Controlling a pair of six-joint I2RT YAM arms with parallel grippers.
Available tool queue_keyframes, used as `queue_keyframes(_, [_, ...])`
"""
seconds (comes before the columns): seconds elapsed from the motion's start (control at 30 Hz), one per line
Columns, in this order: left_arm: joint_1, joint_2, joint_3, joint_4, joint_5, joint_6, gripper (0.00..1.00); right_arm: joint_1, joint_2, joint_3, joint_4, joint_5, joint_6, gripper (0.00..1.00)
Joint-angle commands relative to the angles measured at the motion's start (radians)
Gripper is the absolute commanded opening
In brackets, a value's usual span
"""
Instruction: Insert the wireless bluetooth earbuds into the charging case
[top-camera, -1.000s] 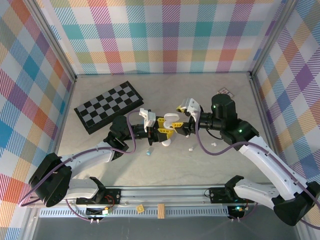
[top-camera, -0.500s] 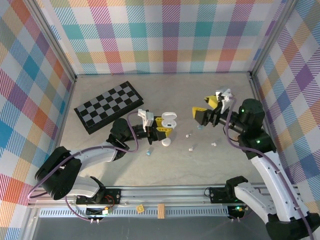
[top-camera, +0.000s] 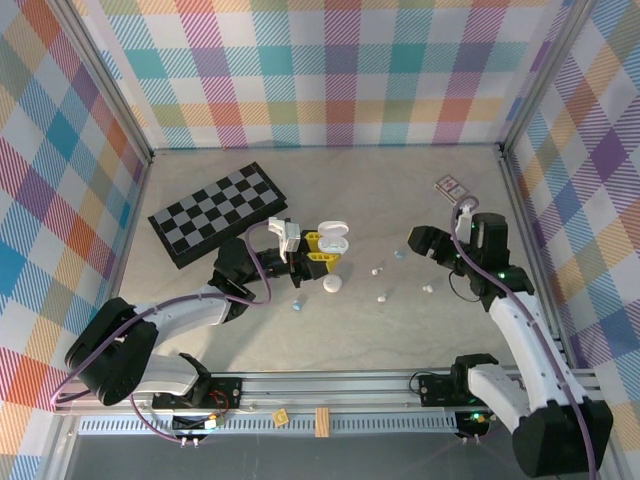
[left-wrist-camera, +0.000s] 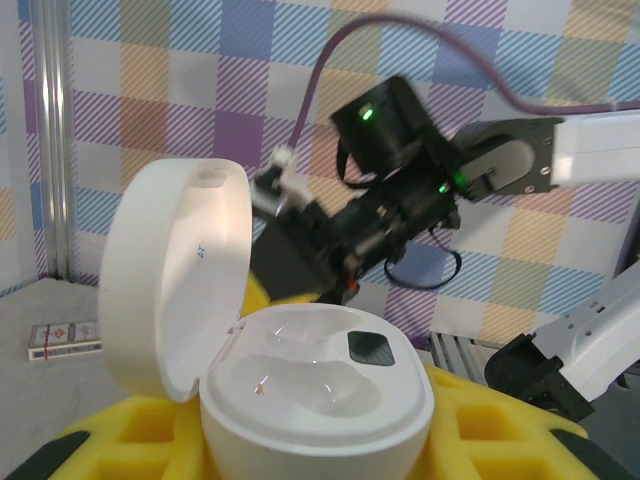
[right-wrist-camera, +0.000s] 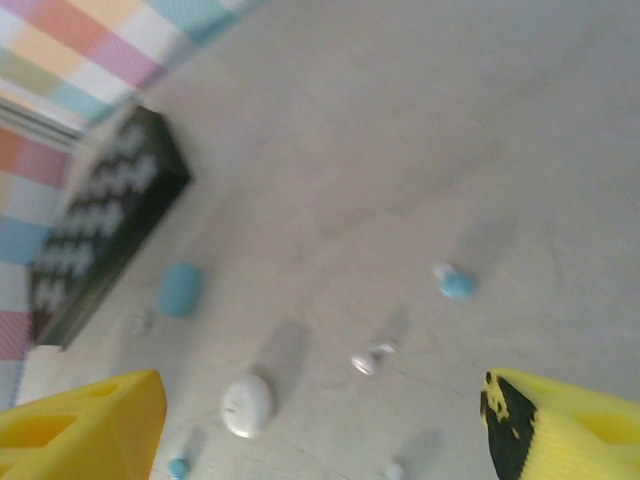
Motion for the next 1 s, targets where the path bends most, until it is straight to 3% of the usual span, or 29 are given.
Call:
queue_keyframes(0.0, [0.009, -0.024, -0.007, 0.024, 0.015, 0.013, 0.35, -0.048, 0.070, -0.047, -0.067, 0.051, 0.046, 0.81])
queue_keyframes(0.27, [0.009, -0.042, -0.008, -0.003, 0.016, 0.020, 0.35, -0.056, 0.195, -0.127, 0.030, -0.099, 0.110, 0.79])
queue_keyframes(0.37, [0.009, -0.040, -0.005, -0.006, 0.015, 0.021, 0.35, 0.017, 0.256, -0.121, 0.022, -0.153, 0.084, 0.78])
queue_keyframes(0.63, [0.008, -0.027, 0.006, 0.001, 0.022, 0.013, 0.35, 0.222, 0.424, -0.062, 0.062, -0.145, 0.022, 0.77])
queue_keyframes(0.83, [0.009, -0.050, 0.006, -0.018, 0.023, 0.009, 0.35, 0.235, 0.511, 0.022, 0.051, -0.133, -0.112, 0.78])
queue_keyframes(0.97, [0.009, -0.071, 0.006, -0.065, 0.013, 0.030, 0.35, 0.234, 0.593, 0.069, 0.056, -0.204, -0.144, 0.78])
